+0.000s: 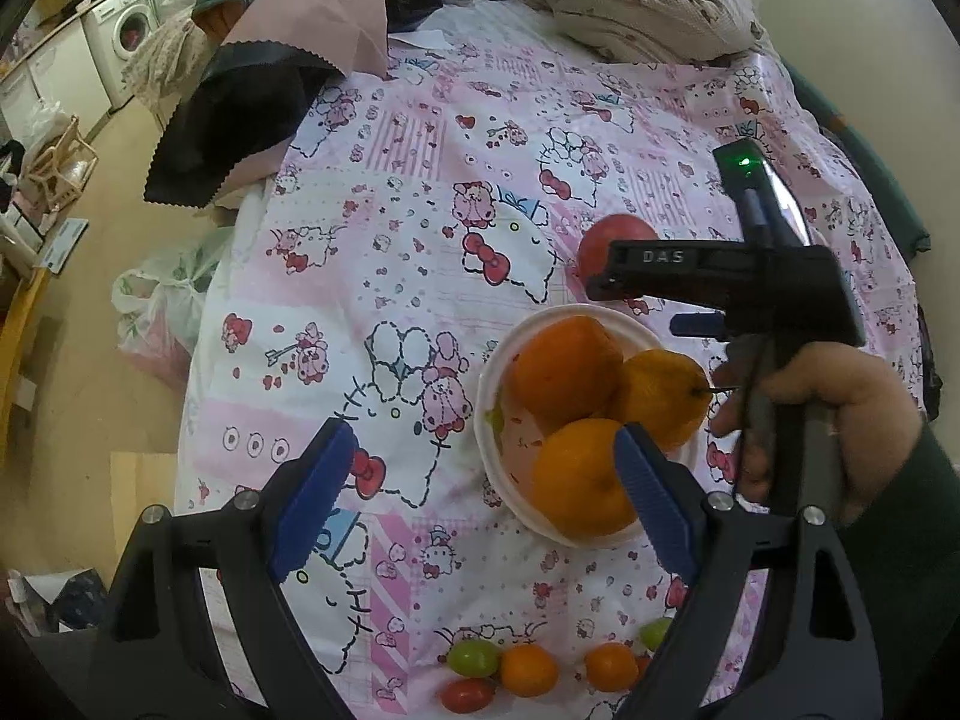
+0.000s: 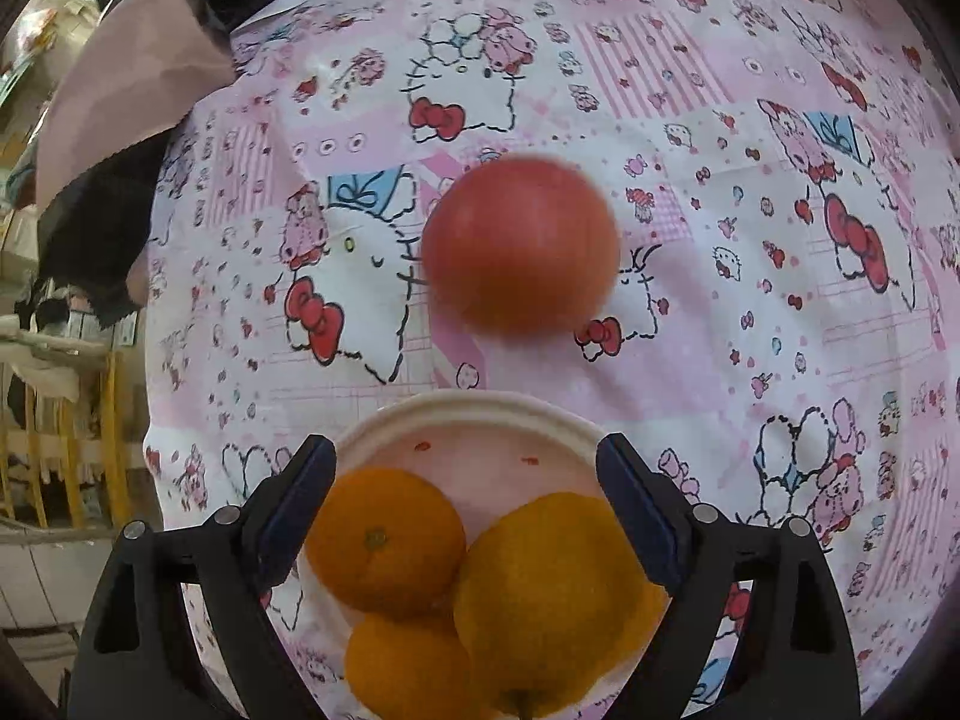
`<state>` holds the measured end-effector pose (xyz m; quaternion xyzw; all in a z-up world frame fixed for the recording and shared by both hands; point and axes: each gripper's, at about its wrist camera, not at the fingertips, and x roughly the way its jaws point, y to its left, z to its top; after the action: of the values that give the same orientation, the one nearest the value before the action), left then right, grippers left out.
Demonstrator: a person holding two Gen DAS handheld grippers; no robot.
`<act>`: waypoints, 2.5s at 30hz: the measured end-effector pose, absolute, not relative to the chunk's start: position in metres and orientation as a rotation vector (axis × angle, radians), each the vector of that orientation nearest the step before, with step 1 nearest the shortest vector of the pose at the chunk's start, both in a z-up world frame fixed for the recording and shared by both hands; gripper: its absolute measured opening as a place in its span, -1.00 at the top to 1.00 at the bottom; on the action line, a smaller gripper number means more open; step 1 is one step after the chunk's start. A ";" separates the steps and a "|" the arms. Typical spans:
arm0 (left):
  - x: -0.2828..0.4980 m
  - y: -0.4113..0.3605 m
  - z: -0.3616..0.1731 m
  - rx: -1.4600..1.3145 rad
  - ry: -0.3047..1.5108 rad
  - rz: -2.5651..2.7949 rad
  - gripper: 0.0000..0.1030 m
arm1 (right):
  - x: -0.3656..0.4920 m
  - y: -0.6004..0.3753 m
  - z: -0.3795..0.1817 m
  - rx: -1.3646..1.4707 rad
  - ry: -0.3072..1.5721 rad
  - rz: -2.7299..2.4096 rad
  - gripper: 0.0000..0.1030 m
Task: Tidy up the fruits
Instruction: 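Carry the red apple onto the plate beside the oranges and open the right tool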
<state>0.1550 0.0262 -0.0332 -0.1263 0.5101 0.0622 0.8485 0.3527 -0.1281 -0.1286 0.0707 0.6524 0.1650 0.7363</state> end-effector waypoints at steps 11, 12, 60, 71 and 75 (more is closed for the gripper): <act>0.154 0.033 -0.033 -0.301 1.079 0.149 -0.67 | 0.397 -0.163 -0.112 0.180 1.358 0.249 -0.77; 0.156 0.034 -0.034 -0.308 1.083 0.149 -0.67 | 0.404 -0.160 -0.115 0.175 1.361 0.251 -0.77; 0.169 0.046 -0.018 -0.336 1.046 0.165 -0.67 | 0.359 -0.101 -0.136 -0.058 1.475 0.478 -0.71; 0.171 0.048 -0.016 -0.336 1.040 0.174 -0.67 | 0.359 -0.103 -0.127 -0.040 1.462 0.513 -0.95; 0.171 0.050 -0.017 -0.336 1.042 0.177 -0.67 | 0.356 -0.113 -0.104 0.004 1.420 0.518 -0.95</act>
<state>0.1710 0.0497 -0.0174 -0.1595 0.4948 0.0839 0.8501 0.3555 -0.1134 -0.1044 0.0018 0.6444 0.2351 0.7277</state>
